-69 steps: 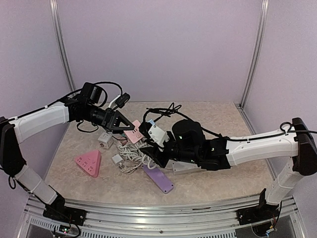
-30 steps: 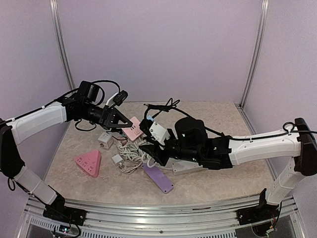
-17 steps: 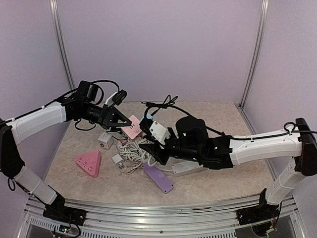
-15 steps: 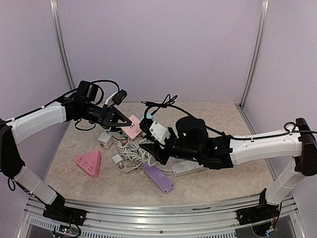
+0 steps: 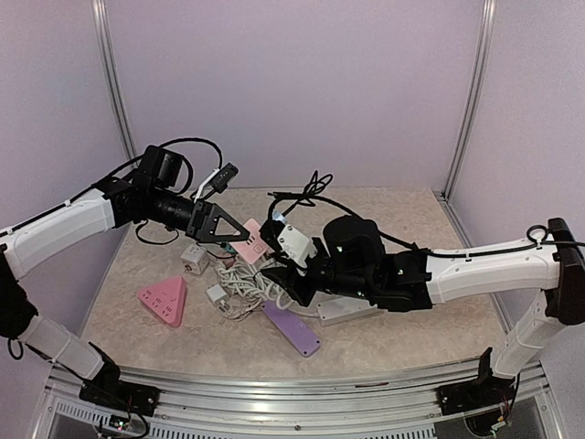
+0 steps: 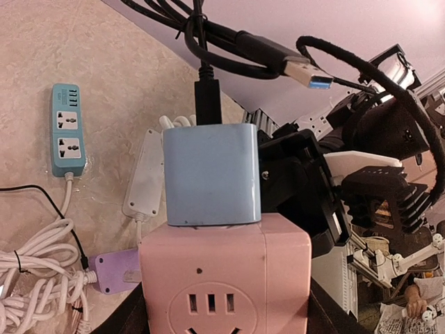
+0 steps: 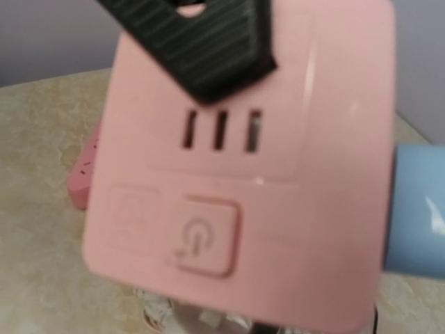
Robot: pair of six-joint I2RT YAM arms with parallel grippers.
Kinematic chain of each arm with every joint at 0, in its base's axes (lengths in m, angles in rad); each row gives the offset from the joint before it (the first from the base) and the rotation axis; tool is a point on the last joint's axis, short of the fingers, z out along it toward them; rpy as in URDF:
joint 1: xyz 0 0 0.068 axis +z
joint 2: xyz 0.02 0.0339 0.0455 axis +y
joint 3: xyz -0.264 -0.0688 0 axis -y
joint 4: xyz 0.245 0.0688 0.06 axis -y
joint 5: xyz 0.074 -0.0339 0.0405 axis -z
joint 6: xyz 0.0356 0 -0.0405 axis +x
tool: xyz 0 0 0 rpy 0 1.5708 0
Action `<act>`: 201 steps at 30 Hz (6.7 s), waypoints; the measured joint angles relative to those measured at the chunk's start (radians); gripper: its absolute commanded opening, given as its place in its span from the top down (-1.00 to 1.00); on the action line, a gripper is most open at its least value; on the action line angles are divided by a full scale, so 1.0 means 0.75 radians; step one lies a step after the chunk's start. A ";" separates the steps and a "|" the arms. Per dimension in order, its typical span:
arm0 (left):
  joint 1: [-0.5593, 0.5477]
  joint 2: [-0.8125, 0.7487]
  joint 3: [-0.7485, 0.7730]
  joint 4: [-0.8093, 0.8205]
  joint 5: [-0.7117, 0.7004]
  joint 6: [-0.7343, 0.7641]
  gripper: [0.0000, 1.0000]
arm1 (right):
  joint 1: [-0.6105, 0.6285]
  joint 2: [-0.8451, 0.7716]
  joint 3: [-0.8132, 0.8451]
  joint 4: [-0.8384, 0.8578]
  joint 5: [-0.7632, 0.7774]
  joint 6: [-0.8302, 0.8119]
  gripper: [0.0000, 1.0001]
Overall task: Pull the plug off the socket
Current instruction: Remove the plug from the socket, then place the plug at the center of the board, then remove the plug from the socket.
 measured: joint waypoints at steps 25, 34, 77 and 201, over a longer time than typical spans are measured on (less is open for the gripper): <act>0.111 0.042 -0.017 0.065 0.262 -0.127 1.00 | -0.005 0.000 -0.012 0.103 -0.040 0.047 0.98; 0.034 0.051 0.044 -0.052 0.210 0.021 1.00 | -0.035 -0.076 -0.009 -0.051 -0.122 -0.023 0.97; 0.134 0.100 0.109 -0.199 0.021 0.246 1.00 | -0.011 -0.043 0.127 -0.508 -0.391 -0.103 0.98; -0.045 -0.189 -0.263 0.628 0.116 -0.117 1.00 | -0.347 0.024 -0.003 0.744 -0.748 0.997 -0.15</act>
